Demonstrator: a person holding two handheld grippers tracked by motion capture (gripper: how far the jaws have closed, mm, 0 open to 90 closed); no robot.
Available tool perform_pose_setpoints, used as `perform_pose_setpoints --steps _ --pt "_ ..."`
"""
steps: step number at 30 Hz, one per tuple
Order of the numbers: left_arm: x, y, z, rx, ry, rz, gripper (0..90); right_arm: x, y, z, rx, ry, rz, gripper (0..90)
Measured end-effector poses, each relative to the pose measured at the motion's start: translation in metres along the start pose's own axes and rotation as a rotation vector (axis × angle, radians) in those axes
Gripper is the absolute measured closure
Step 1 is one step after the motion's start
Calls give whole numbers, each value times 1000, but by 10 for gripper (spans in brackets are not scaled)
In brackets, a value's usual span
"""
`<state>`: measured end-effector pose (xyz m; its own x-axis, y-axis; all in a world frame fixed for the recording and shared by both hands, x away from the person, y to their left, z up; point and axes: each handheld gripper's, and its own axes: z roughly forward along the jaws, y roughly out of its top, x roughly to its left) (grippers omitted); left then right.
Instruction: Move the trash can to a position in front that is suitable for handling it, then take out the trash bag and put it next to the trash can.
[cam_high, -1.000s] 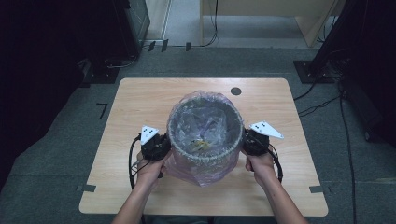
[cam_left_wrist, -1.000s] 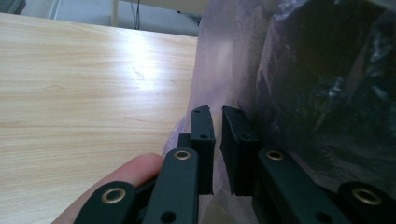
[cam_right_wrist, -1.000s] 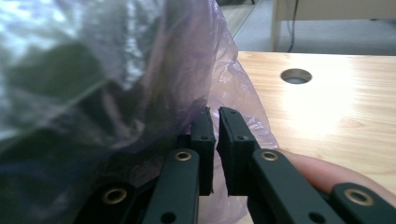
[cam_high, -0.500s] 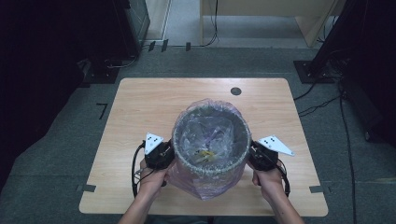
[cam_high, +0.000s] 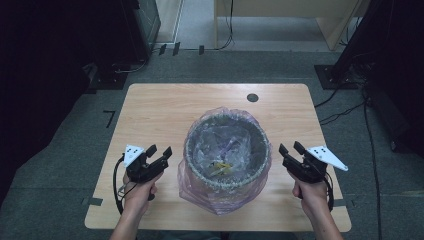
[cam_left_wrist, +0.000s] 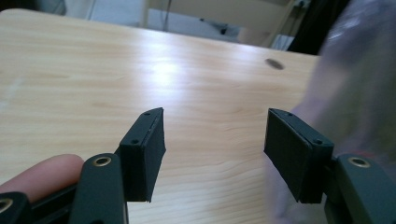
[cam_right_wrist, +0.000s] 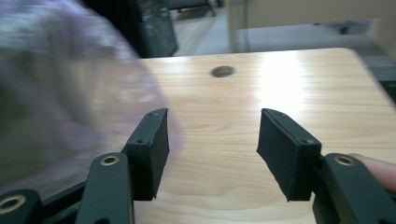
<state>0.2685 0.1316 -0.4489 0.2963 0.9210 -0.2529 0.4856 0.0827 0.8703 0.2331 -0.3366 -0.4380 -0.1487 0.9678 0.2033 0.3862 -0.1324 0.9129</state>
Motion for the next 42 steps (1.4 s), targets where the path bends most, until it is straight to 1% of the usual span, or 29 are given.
perform_pose_setpoints --steps 1,3,4,5,6,7,8,9,10,11,12,13,15,16,18,19,20,21,22,23,27,28,29,30,31,38,40,42 --pt "5 -3 2 20 8 -8 373 -5 -2 1 1 -21 0 425" --pt "13 -10 10 58 30 -10 372 -15 -7 4 15 -37 16 413" --pt "18 -17 17 95 29 -18 371 -22 -15 10 37 -68 -4 393" --pt "18 -17 17 95 29 -18 369 -22 -15 10 37 -68 -4 393" --pt "20 -23 23 117 40 -8 369 -24 -19 12 48 -74 -9 376" --pt "21 -28 28 147 54 5 368 -27 -26 17 72 -84 -17 360" --pt "21 -31 31 162 55 10 368 -29 -32 21 101 -93 -14 353" --pt "20 -37 35 183 48 50 359 -32 -40 27 133 -105 -8 341" --pt "18 -39 37 193 51 72 357 -33 -43 29 149 -118 -2 337" --pt "18 -39 37 193 51 72 356 -33 -43 29 149 -118 -2 337" --pt "15 -43 39 207 40 95 353 -35 -49 33 177 -132 14 327" --pt "13 -44 40 212 40 107 353 -36 -51 35 181 -137 13 327" --pt "12 -45 40 214 43 107 357 -36 -53 36 187 -143 9 327" --pt "9 -48 41 233 33 117 358 -34 -56 38 194 -145 5 323" --pt "7 -51 41 241 29 124 358 -33 -58 39 201 -140 2 322" --pt "5 -53 41 255 25 139 358 -31 -60 40 206 -138 -6 319" --pt "3 -56 41 266 24 153 355 -28 -63 42 222 -141 -24 308" --pt "1 -58 40 263 24 176 354 -26 -64 43 226 -148 -39 306" --pt "-4 -61 39 269 14 205 349 -24 -64 43 226 -149 -47 305" --pt "-4 -61 39 269 14 205 344 -24 -64 43 226 -149 -47 305" --pt "-9 -64 36 276 -19 231 323 -22 -66 45 238 -154 -48 303" --pt "-10 -65 35 283 -34 243 296 -20 -67 46 250 -159 -60 301" --pt "-13 -67 34 289 -58 261 283 -20 -68 46 252 -161 -61 301" --pt "-14 -67 33 293 -69 270 269 -19 -68 46 255 -162 -65 301" --pt "-15 -68 32 297 -79 276 256 -19 -68 47 256 -163 -68 301" --pt "-21 -73 26 309 -103 292 200 -20 -68 48 274 -171 -54 300" --pt "-23 -74 25 309 -107 298 200 -20 -68 49 284 -176 -51 301" --pt "-26 -76 22 314 -122 310 201 -20 -68 50 293 -183 -54 301"
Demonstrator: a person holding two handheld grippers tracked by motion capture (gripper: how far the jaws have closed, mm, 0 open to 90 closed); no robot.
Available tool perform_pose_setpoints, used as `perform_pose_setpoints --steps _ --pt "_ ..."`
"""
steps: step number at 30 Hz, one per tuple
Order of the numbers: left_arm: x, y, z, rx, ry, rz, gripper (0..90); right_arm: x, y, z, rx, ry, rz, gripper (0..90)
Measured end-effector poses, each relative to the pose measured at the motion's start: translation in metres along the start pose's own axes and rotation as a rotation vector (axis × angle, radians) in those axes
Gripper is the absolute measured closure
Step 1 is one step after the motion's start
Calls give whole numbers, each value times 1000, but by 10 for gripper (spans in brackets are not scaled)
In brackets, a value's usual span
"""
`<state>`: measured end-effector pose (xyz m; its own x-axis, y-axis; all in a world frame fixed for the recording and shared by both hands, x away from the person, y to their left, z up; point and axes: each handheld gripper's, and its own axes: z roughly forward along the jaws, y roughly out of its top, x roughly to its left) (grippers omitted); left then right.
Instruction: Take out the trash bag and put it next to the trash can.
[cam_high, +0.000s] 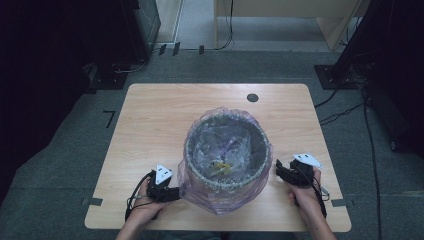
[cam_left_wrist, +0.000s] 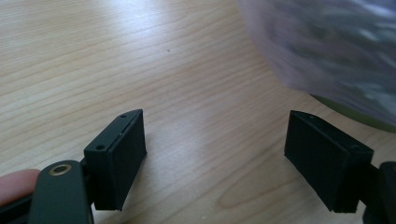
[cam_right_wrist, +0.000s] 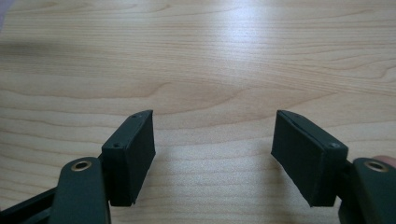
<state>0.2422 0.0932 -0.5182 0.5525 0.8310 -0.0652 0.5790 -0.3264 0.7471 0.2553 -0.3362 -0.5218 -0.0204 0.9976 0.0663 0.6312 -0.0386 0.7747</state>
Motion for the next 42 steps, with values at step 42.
perform_pose_setpoints --steps 42 --pt "-14 34 -35 -400 -119 -79 300 58 -2 -29 -115 244 -117 317"
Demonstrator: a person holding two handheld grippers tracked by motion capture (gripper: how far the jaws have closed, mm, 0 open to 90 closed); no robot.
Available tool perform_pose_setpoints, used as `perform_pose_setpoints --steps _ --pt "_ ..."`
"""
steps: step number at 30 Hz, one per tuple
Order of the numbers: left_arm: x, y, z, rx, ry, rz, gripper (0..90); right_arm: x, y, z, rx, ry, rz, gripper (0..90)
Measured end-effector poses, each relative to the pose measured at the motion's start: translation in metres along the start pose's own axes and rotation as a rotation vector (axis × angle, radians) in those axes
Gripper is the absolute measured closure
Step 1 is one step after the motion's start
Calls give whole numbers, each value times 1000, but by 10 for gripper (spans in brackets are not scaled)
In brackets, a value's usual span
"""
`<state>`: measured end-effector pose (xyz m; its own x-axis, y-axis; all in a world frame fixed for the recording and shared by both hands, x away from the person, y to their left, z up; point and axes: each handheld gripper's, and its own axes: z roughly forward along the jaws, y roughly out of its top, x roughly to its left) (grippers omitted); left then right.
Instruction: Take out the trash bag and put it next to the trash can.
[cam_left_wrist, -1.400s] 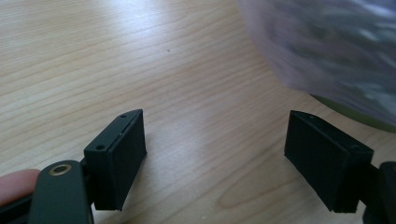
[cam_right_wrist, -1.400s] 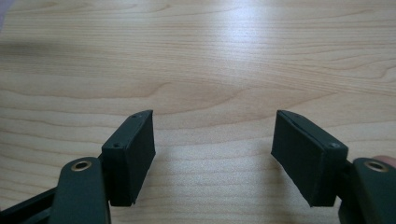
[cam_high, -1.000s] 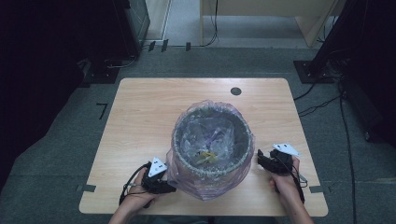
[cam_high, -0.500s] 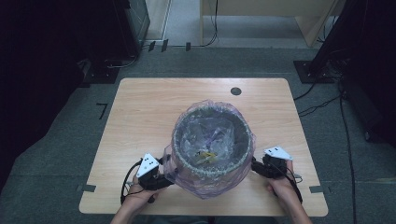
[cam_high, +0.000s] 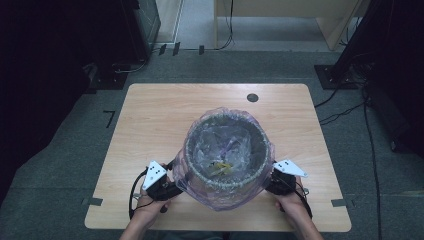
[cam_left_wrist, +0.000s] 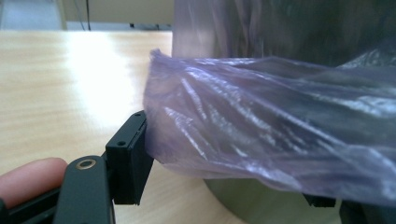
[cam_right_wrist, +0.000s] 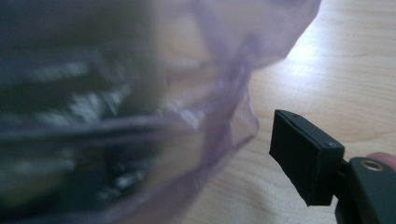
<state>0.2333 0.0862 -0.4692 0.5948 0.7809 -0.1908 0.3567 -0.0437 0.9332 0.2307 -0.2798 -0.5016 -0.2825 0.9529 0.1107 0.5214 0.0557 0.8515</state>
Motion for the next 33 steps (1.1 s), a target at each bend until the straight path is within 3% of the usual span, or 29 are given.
perform_pose_setpoints --steps 1,2,4,10,15,16,21,25,33 --pt "-1 5 -2 -19 17 -2 300 0 5 -4 -26 1 35 315" --pt "-1 5 -2 -19 17 -2 300 0 5 -4 -26 1 35 315" --pt "-3 12 -5 -45 27 -9 298 -2 13 -12 -71 -10 79 315" --pt "-6 28 -12 -75 50 -18 295 -4 30 -27 -155 -8 124 317" --pt "-6 44 -19 -121 63 -42 293 -7 47 -42 -216 -33 133 319" --pt "-8 50 -19 -105 90 -15 301 -7 53 -46 -240 -42 127 318" --pt "-7 56 -17 -71 137 -8 299 -10 66 -54 -279 -65 120 318" --pt "-4 60 -21 -73 147 -17 297 -10 72 -57 -298 -70 113 318" --pt "-9 78 -26 -127 146 -21 279 -4 89 -63 -328 -65 108 318"
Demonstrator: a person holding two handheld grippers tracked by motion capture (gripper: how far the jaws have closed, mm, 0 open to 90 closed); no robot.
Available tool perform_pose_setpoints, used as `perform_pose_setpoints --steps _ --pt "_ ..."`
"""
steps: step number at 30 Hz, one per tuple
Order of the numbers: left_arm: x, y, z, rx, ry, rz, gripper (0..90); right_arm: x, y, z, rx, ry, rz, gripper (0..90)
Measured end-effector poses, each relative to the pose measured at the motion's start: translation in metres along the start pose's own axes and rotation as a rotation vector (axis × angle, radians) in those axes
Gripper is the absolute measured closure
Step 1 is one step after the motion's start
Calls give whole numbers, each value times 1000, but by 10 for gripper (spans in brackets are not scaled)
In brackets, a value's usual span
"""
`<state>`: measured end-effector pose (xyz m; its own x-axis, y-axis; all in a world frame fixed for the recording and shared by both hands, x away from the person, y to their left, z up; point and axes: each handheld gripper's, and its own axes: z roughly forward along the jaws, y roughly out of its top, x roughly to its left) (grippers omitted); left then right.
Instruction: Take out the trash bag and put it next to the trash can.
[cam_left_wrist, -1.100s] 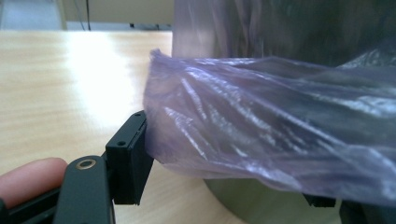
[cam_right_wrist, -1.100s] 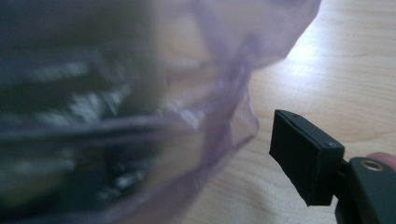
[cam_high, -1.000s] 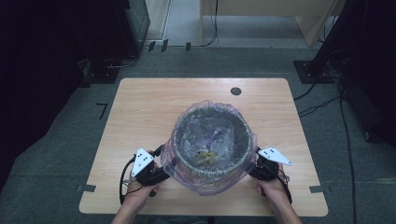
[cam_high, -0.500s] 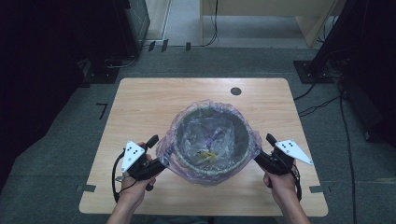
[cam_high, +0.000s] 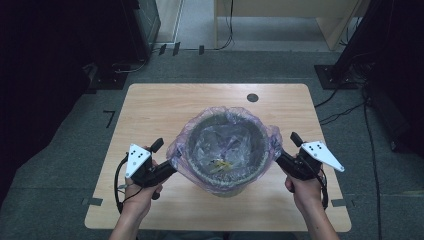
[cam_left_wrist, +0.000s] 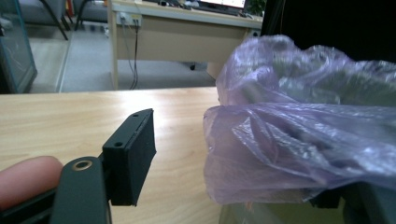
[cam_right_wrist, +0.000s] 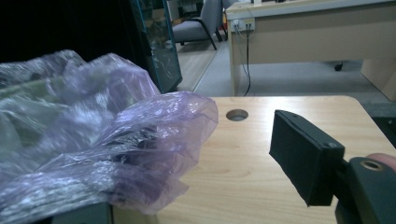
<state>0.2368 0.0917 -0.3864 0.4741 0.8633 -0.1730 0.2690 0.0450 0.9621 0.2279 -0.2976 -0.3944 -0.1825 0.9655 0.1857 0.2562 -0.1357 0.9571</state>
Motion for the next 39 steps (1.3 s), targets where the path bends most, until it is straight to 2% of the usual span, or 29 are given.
perform_pose_setpoints --steps 3,5,10,15,18,20,25,27,28,29,30,31,32,34,35,36,37,39 --pt "-6 7 2 -20 -10 2 276 7 6 1 -8 15 -12 318" --pt "-13 13 6 -30 -34 5 274 15 13 3 -16 31 -22 318" --pt "-23 22 13 -35 -65 19 273 28 25 6 -33 58 -38 318" --pt "-34 34 20 -48 -88 43 271 37 36 8 -50 84 -32 318" --pt "-39 41 22 -63 -106 45 271 44 44 8 -63 106 -43 318" --pt "-44 46 23 -71 -120 52 270 55 52 9 -70 137 -54 318" --pt "-54 61 26 -92 -150 70 266 69 66 9 -94 177 -73 318" --pt "-57 69 26 -110 -156 72 266 76 79 6 -122 200 -75 318" --pt "-58 73 26 -122 -159 68 266 76 79 6 -122 200 -75 318" --pt "-59 81 24 -142 -162 65 266 79 88 3 -144 222 -68 317" --pt "-59 81 24 -142 -162 65 266 79 88 3 -144 222 -68 317" --pt "-59 82 23 -149 -162 66 266 81 93 -1 -154 259 -46 315" --pt "-59 83 23 -149 -163 68 266 81 93 -1 -154 259 -46 315" --pt "-58 79 24 -132 -166 77 266 83 92 -4 -142 302 -44 308" --pt "-57 76 25 -119 -171 74 329 85 86 -5 -122 338 -63 301" --pt "-55 73 26 -96 -188 60 329 85 86 -5 -122 338 -63 301" --pt "-53 69 27 -78 -202 42 387 87 83 -5 -111 352 -70 295" --pt "-51 64 30 -57 -193 22 493 89 76 -4 -89 382 -87 276"
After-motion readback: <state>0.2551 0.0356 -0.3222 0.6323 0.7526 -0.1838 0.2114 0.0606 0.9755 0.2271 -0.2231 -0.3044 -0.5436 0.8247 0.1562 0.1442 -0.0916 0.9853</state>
